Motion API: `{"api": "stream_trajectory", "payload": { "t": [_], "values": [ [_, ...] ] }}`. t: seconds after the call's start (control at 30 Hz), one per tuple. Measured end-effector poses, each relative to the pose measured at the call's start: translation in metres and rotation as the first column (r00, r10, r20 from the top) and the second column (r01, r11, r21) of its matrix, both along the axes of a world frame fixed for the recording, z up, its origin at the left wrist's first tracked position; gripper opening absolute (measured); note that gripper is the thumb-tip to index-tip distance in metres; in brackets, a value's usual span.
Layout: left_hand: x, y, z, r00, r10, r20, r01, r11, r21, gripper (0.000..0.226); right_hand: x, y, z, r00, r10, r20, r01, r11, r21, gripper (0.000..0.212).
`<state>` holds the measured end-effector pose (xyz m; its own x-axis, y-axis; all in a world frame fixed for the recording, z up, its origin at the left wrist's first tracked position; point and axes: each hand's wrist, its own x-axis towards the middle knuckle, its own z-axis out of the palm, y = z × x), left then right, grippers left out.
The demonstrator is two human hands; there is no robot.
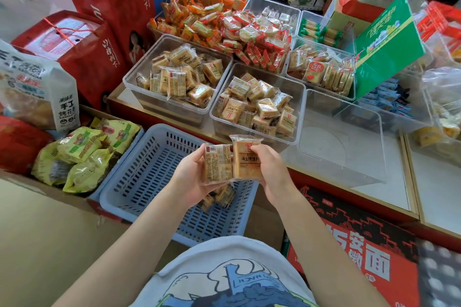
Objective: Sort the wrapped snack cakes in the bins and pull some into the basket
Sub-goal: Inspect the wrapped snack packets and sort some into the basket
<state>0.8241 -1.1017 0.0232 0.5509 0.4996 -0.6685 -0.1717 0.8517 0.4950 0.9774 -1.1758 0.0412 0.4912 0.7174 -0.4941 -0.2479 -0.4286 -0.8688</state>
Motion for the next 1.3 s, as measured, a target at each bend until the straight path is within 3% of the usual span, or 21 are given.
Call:
{"api": "stream_trajectory", "payload": {
  "t": [0.17,0.23,0.3,0.47,0.9,1.1,1.3],
  "values": [
    [-0.001,0.003,-0.004,0.999,-0.04,-0.002,0.04,0.993,0.115,0.056,0.0,-0.003,0.002,1.0,0.02,0.018,-0.02,1.0,0.001,0.019],
    [-0.002,0.003,-0.007,0.992,-0.116,-0.041,0.122,0.961,0.249,0.058,0.001,-0.004,0.004,0.999,0.026,0.026,-0.026,1.0,-0.002,0.016],
    [-0.003,0.005,-0.007,0.983,-0.168,-0.07,0.182,0.903,0.389,0.043,0.003,-0.004,0.006,0.998,0.039,0.051,-0.038,0.999,-0.01,0.014],
    [-0.007,0.006,-0.005,0.993,-0.12,-0.004,0.107,0.875,0.472,0.049,0.006,-0.003,0.011,0.997,0.031,0.072,-0.031,1.0,-0.001,0.014],
    [-0.007,0.005,-0.002,0.995,-0.026,-0.093,0.057,0.934,0.353,0.019,0.0,0.0,0.009,0.993,0.069,0.101,-0.064,0.997,-0.05,0.022],
    [-0.006,0.005,-0.007,0.993,0.04,-0.109,-0.001,0.943,0.333,0.034,0.001,-0.001,0.009,0.998,0.05,0.046,-0.049,0.999,-0.02,0.02],
    [-0.006,0.006,-0.003,0.992,0.02,-0.127,-0.002,0.99,0.142,0.038,0.002,-0.005,0.006,0.997,0.037,0.068,-0.037,0.999,-0.002,0.021]
  ]
}}
